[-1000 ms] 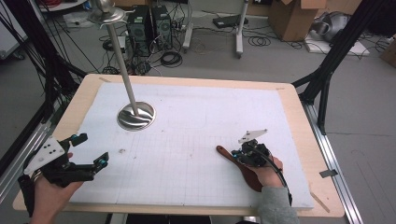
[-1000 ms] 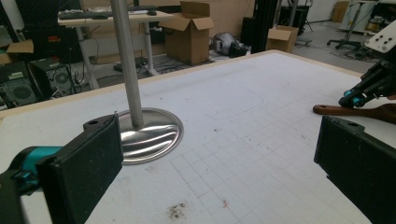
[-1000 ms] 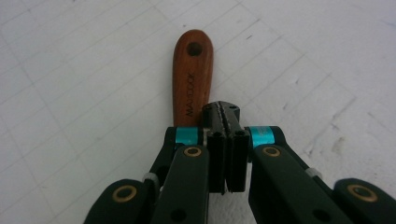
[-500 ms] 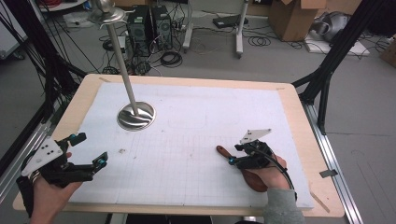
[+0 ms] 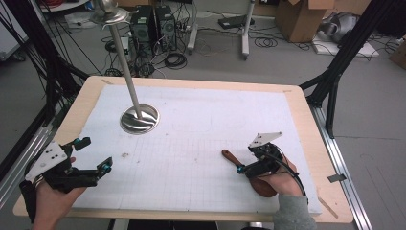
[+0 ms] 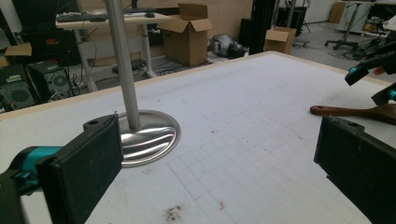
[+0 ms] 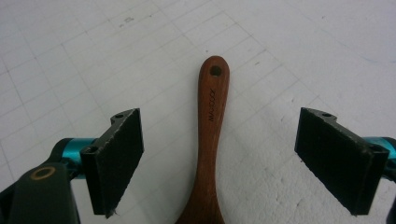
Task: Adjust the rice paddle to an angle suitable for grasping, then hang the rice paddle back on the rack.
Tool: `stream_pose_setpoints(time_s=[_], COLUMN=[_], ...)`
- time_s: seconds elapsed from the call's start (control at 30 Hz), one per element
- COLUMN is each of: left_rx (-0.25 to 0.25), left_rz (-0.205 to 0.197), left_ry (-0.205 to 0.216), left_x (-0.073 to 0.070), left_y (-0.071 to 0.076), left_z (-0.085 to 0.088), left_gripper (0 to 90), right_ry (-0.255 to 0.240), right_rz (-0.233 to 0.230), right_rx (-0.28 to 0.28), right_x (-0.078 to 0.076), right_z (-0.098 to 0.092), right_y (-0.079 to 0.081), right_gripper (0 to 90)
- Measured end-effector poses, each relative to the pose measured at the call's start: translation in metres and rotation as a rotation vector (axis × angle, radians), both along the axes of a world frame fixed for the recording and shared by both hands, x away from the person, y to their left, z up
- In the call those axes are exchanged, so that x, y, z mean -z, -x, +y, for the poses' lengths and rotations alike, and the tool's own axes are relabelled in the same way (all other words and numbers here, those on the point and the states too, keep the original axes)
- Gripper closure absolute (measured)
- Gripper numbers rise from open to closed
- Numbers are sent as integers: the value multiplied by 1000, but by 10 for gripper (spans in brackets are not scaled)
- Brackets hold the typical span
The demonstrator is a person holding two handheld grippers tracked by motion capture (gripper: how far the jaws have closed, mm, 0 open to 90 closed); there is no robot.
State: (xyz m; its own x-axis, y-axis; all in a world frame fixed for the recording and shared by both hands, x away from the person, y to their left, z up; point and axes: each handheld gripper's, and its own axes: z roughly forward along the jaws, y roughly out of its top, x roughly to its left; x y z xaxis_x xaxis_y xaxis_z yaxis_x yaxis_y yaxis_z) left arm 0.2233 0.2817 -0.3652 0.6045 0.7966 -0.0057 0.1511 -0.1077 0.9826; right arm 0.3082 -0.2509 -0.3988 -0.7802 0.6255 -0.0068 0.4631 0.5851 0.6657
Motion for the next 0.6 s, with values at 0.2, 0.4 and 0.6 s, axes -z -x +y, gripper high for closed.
stream_pose_setpoints(time_s=[0.2, 0.4, 0.6], left_rx=[7, 6, 10], left_rz=[-1, -1, 1], left_ry=[-5, 0, -4], left_x=[0, -1, 0], left_y=[0, 0, 0], left_z=[-2, -1, -2], left_gripper=[17, 18, 18], right_ry=[31, 67, 91], right_rz=[21, 40, 63], right_rx=[-9, -11, -9], right_x=[2, 3, 4], right_z=[2, 5, 8], right_y=[-1, -1, -2], right_gripper=[149, 150, 150])
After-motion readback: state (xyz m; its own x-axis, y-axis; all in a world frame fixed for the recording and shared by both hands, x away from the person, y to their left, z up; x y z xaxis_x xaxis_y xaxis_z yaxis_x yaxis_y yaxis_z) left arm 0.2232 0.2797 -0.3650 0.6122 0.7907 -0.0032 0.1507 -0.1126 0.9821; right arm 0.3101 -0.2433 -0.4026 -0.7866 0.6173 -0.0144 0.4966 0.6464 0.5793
